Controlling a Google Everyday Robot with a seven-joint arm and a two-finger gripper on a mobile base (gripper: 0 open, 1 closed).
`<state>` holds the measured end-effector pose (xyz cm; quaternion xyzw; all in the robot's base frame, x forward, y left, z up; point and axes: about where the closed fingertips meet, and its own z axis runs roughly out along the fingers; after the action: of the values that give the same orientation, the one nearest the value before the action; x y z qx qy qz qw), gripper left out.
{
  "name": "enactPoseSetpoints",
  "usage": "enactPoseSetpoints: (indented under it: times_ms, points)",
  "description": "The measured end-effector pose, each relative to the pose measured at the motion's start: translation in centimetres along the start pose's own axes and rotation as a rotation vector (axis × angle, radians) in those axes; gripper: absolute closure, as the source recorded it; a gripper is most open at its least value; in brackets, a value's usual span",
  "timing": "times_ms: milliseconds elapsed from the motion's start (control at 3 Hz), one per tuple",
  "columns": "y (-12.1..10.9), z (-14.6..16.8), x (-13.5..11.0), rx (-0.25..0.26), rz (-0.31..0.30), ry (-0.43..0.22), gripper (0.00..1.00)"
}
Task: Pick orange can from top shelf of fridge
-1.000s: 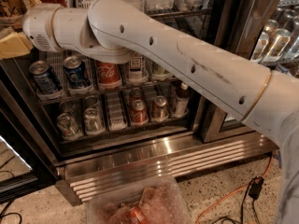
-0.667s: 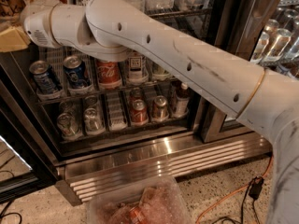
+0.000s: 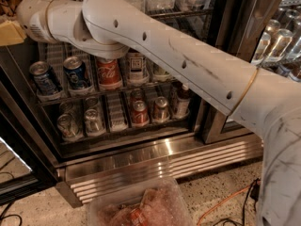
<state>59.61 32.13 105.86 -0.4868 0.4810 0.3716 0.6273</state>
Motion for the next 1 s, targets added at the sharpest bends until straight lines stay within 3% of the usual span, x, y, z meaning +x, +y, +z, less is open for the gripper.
enactPoseSetpoints:
  times_ms: [667,1000]
  points:
    - [-0.14,0.99,0.03,-0.011,0.002,-0.006,0.42]
    - [-0.21,1.22,0.12,-0.016,0.004,-0.003,0.51]
